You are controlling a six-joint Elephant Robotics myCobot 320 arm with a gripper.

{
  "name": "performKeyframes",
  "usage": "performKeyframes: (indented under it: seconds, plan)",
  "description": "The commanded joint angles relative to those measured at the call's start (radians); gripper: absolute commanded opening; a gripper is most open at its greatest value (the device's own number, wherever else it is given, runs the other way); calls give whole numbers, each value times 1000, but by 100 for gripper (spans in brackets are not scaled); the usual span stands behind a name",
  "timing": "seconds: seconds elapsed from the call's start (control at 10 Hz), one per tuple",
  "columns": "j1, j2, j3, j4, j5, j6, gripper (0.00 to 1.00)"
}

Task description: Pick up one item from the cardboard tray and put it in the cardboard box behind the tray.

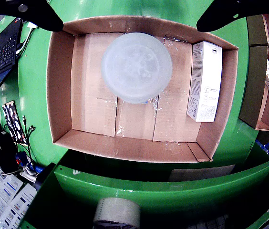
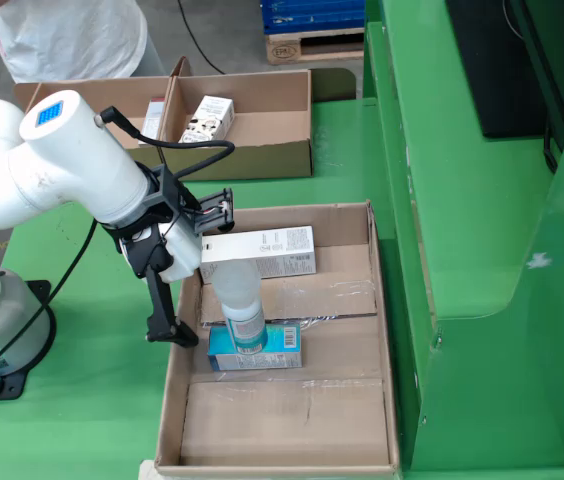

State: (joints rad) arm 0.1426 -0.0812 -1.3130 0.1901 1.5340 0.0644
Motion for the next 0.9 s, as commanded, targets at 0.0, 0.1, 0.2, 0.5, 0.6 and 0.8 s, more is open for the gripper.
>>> performKeyframes:
  seconds: [0.0, 0.1, 0.2, 0.5, 0.6, 0.8]
  plan:
    - [12, -2, 65, -6, -9, -9, 100]
    - [13, -35, 114, -20, -3, -13, 100]
    - [13, -35, 114, -20, -3, -13, 100]
    - [7, -69, 166, -41, 6, -21, 100]
    - [7, -69, 166, -41, 6, -21, 100]
    - [8, -83, 196, -58, 10, -26, 100]
